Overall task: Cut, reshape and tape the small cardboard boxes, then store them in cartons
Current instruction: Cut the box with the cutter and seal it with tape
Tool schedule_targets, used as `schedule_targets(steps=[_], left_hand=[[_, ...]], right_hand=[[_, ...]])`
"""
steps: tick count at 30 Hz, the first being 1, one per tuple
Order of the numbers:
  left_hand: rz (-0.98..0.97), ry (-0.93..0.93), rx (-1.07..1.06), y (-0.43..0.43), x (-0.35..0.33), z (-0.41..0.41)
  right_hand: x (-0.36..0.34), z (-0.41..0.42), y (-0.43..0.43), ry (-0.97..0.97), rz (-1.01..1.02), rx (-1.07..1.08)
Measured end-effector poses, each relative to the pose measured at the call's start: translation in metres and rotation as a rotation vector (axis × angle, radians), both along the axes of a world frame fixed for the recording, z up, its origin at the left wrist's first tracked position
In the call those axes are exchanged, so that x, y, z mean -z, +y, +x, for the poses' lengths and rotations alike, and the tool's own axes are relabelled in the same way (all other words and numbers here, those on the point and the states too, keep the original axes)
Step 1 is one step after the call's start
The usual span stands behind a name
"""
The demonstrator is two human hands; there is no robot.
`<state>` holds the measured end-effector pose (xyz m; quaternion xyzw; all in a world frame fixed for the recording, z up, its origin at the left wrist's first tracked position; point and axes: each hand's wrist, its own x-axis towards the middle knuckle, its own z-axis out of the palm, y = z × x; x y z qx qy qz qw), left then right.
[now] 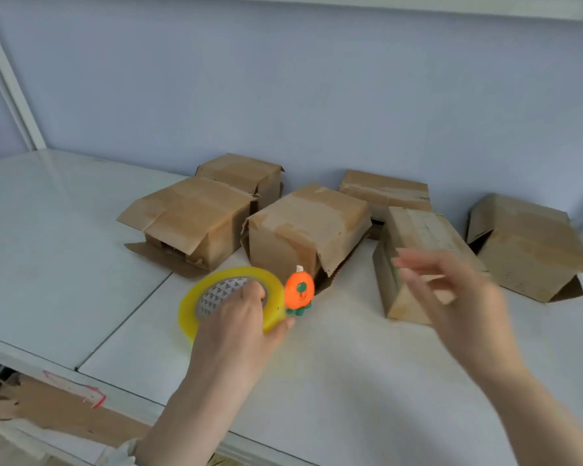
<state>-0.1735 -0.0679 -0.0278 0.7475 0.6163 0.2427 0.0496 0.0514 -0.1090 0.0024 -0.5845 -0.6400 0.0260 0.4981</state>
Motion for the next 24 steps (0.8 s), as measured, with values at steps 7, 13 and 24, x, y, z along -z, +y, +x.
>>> schedule_targets(steps=[7, 13, 24], left_hand=[[0.131, 0.047, -0.114, 0.000, 0.019, 0.023], [0.413, -0.250, 0.127, -0.023, -0.010, 0.091], [-0.456, -0.840, 0.518, 0.008, -0.038, 0.140]], right_hand=[[0.007, 0.091, 0.026, -0.216, 0.018, -0.002], [0.033, 0.101, 0.037, -0.339, 0.010, -0.114], [0.023, 0.138, -0.035, 0.749, -0.326, -0.507]])
